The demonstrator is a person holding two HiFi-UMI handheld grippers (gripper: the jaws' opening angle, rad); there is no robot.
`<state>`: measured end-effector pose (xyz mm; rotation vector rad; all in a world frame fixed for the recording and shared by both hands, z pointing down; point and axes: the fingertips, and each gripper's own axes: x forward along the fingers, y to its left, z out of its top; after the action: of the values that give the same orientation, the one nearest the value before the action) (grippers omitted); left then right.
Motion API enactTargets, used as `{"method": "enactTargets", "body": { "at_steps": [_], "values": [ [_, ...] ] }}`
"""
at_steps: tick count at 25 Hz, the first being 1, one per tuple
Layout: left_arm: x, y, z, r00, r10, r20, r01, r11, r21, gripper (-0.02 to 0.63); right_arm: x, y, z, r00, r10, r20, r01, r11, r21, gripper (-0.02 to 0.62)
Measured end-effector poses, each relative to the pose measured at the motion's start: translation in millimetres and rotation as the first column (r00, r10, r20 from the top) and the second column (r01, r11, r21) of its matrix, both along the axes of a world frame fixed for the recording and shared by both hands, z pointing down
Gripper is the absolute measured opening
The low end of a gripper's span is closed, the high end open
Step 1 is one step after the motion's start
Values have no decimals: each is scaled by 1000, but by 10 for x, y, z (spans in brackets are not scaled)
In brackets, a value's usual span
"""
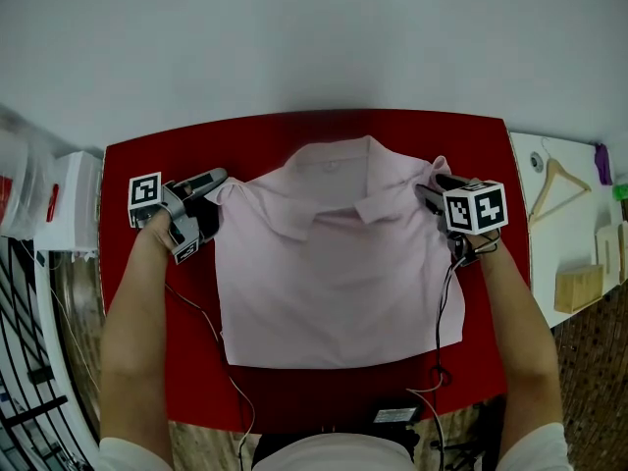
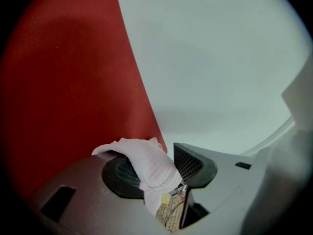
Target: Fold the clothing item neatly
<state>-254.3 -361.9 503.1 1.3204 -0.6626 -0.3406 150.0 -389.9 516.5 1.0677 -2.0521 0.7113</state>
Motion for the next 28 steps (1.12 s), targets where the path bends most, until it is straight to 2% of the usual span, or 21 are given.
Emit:
{"method": "enactTargets", "body": {
  "at_steps": [3,7,12,20,25,28],
  "values": [
    [7,40,57,999,19,47,-19,1000,-7,181,-34,-12,-27,1000,-13,2,13,1000,5,227],
    [-14,91,86,997,47,60,-46,999,-11,181,-28,39,-9,999,-35,-11,34,999,-9,233],
    [72,223,110,987,146,70,-147,989,5,181,-23,113,42,998,-51,-22,51,998,-28,233],
    [227,603,251,946,310,88,-311,950,-12,181,-64,231,110,997,-66,-26,65,997,-51,233],
    [215,824,262,900,401,173,-412,911,31,213,-27,285,142,997,-65,-34,63,996,-57,233],
    [195,923,220,878,437,197,-454,890,49,239,-4,301,144,997,-62,-39,60,996,-60,233]
  ]
}}
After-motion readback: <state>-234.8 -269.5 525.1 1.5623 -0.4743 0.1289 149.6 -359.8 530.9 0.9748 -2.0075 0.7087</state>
